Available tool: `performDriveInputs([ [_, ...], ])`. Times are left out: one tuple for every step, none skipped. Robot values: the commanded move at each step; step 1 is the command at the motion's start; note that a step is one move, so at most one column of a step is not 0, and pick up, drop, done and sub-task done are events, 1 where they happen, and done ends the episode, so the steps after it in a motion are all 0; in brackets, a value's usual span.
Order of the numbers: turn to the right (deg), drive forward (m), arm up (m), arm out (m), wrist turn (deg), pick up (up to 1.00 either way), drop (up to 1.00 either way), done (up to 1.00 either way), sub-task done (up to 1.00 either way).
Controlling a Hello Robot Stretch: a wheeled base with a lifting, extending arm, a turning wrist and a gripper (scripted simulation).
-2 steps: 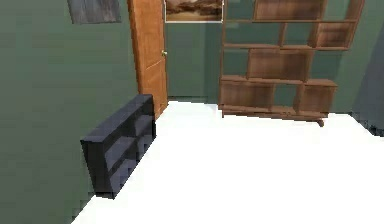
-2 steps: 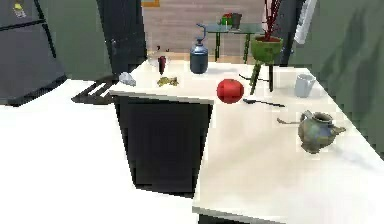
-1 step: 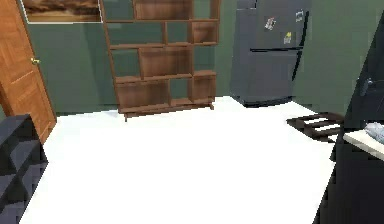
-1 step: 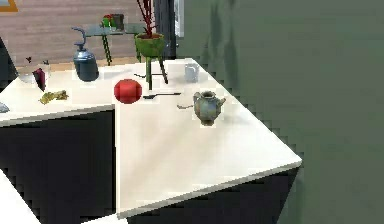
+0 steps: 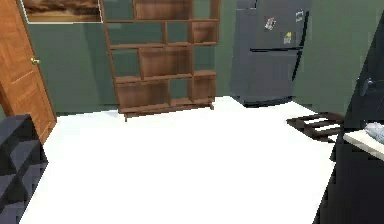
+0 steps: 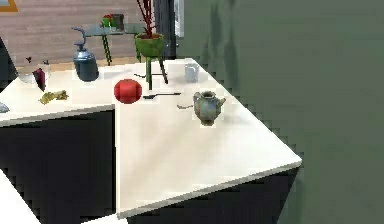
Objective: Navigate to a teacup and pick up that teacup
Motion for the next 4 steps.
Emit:
performDriveInputs([
  [0.0, 0.0, 0.38, 0.0, 0.0, 0.0, 0.0, 0.0, 0.0],
  [0.0, 0.0, 0.0, 0.4, 0.0, 0.0, 0.0, 0.0, 0.0],
  [0.0, 0.0, 0.0, 0.0, 45.0, 0.0, 0.0, 0.0, 0.0],
  [0.0, 0.0, 0.0, 0.0, 45.0, 0.0, 0.0, 0.0, 0.0],
])
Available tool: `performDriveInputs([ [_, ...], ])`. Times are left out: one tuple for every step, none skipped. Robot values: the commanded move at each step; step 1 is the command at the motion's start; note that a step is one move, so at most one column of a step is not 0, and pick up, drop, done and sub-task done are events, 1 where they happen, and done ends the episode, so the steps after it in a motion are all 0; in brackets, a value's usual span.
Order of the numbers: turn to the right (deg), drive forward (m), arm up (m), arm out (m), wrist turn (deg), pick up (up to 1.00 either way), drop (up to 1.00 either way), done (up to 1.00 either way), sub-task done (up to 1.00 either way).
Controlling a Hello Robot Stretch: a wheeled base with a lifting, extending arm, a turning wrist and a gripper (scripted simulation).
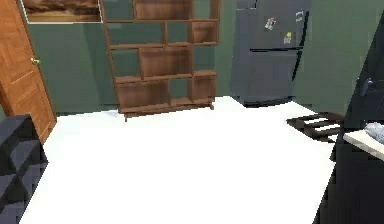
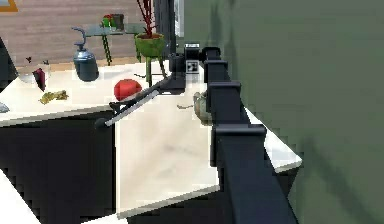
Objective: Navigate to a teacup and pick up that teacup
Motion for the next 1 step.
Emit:
performDriveInputs([
  [0.0, 0.0, 0.0, 0.0, 45.0, 0.0, 0.0, 0.0, 0.0],
])
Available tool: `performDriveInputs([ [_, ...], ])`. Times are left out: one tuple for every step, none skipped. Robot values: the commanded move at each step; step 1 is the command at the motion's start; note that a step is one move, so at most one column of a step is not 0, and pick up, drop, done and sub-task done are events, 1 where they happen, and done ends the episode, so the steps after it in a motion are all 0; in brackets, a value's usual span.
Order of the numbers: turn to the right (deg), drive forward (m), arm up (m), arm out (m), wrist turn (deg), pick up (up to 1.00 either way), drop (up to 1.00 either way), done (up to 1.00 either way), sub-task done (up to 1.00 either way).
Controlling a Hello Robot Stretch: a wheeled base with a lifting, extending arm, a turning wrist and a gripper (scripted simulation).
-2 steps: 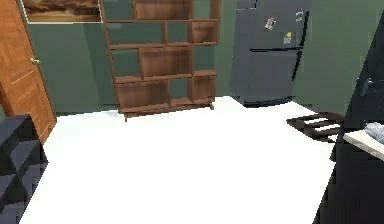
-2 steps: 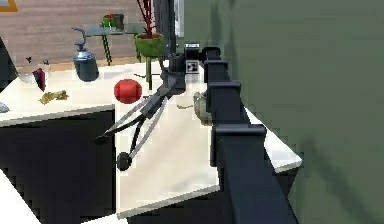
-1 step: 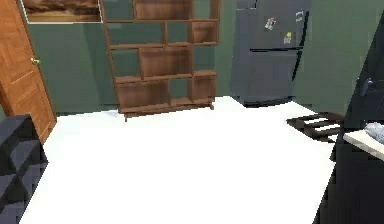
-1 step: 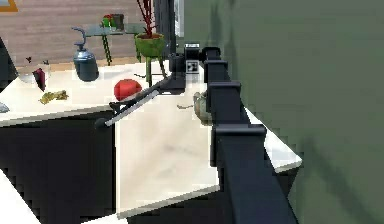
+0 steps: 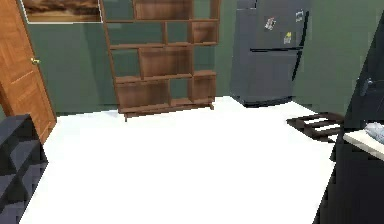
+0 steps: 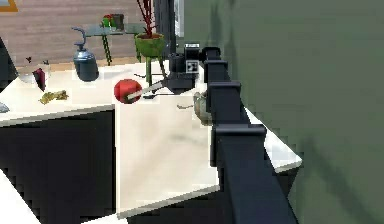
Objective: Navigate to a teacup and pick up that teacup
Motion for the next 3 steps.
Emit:
performDriveInputs([
  [0.0, 0.0, 0.0, 0.0, 45.0, 0.0, 0.0, 0.0, 0.0],
  [0.0, 0.0, 0.0, 0.0, 27.0, 0.0, 0.0, 0.0, 0.0],
  [0.0, 0.0, 0.0, 0.0, 0.0, 1.0, 0.0, 0.0, 0.0],
])
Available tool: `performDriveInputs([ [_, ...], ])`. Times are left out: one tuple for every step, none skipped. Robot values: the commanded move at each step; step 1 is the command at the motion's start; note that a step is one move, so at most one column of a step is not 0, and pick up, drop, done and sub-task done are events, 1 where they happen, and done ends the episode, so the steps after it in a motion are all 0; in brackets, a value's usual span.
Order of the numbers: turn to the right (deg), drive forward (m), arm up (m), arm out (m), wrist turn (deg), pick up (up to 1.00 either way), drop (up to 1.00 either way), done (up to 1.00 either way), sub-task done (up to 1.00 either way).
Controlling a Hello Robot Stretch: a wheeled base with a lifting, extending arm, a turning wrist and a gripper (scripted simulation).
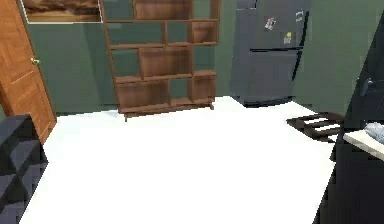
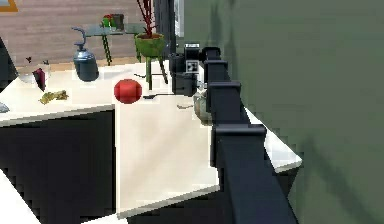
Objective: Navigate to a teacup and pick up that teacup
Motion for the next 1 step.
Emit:
performDriveInputs([
  [0.0, 0.0, 0.0, 0.0, 0.0, 0.0, 0.0, 1.0, 0.0],
])
